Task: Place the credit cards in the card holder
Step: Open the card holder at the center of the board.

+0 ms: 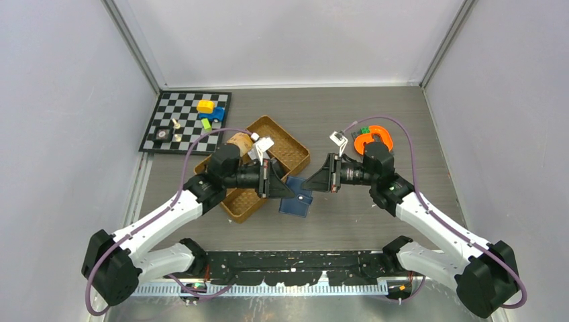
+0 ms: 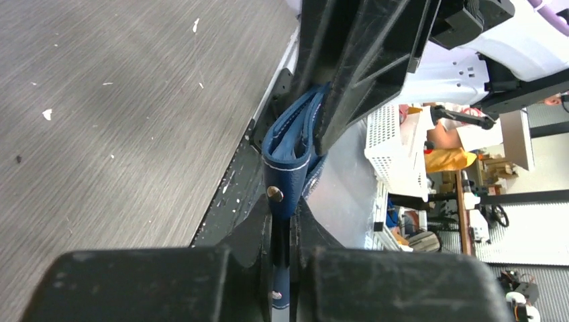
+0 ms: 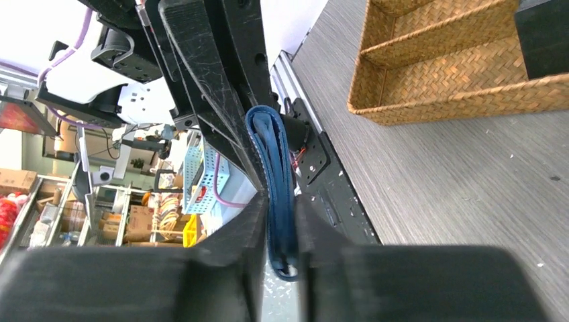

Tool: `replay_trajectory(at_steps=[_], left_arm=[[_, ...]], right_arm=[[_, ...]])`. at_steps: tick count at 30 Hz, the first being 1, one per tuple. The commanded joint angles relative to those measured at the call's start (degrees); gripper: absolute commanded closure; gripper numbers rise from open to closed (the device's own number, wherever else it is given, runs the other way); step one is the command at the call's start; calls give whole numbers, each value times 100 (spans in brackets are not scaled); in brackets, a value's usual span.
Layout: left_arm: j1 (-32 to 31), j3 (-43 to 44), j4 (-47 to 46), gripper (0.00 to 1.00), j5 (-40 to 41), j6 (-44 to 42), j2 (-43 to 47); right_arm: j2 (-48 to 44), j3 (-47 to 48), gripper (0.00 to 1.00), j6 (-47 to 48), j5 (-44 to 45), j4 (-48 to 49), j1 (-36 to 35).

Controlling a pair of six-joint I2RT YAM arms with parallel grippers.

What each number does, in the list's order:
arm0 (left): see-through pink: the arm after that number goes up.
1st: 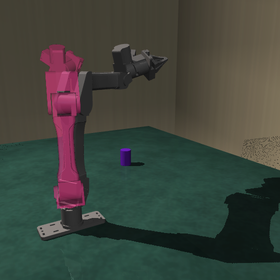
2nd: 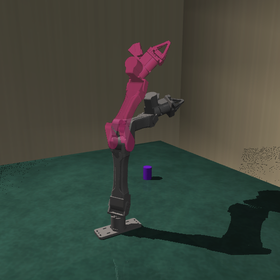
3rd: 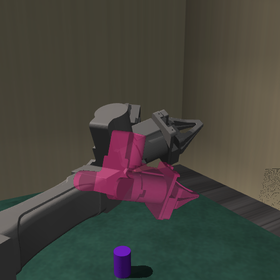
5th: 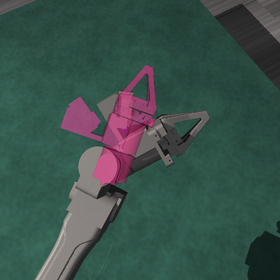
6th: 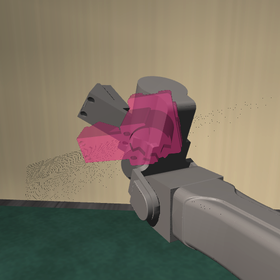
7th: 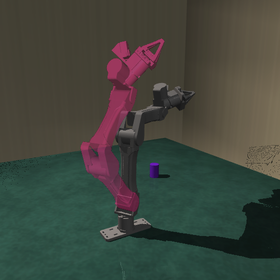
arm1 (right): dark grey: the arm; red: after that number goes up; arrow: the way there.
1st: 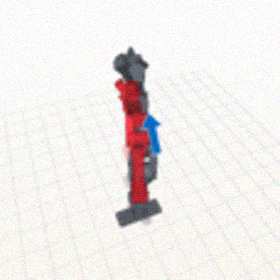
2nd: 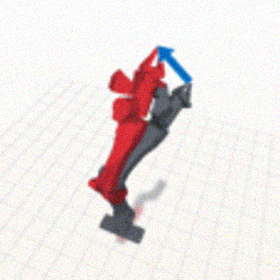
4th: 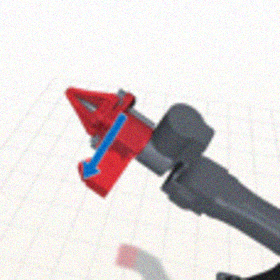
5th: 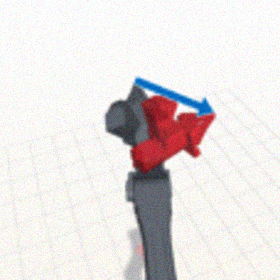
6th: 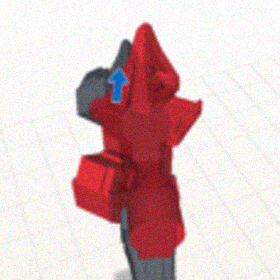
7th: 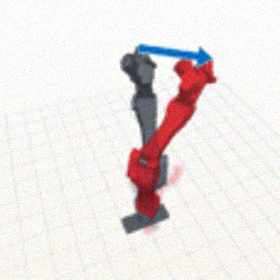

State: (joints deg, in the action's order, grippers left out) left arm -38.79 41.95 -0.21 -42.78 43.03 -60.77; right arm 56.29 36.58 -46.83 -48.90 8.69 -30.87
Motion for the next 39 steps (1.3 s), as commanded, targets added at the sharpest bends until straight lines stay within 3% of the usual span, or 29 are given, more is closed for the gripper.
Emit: replay_trajectory(at_steps=[1, 2, 4, 8, 12, 20, 27, 39], left_arm=[[127, 20, -480, 100, -447, 283, -110], [220, 114, -227, 100, -534, 210, -118], [454, 336, 405, 100, -736, -58, -123], [872, 966, 2251, 100, -847, -1189, -366], [1109, 1382, 3146, 100, -1115, -1935, -832], [1137, 1300, 2915, 100, -1899, -2210, -1285], [1128, 1184, 2797, 100, -2124, -2167, -1416], [1033, 1122, 2645, 100, -2404, -2096, -1388]], right_arm=[[-77, 321, 54, 337, 162, -342, -65], [-105, 456, 42, 591, 334, -823, -65], [-209, 749, 35, 1100, 731, -1681, -67], [-464, 1060, 33, 1582, 1267, -2509, -63], [-554, 1144, 33, 1704, 1373, -2722, -61], [120, 1334, 44, 1743, 748, -2540, -645], [758, 1565, 54, 1790, 511, -2184, -1082], [1058, 1602, 55, 2199, 663, -2289, -1096]])
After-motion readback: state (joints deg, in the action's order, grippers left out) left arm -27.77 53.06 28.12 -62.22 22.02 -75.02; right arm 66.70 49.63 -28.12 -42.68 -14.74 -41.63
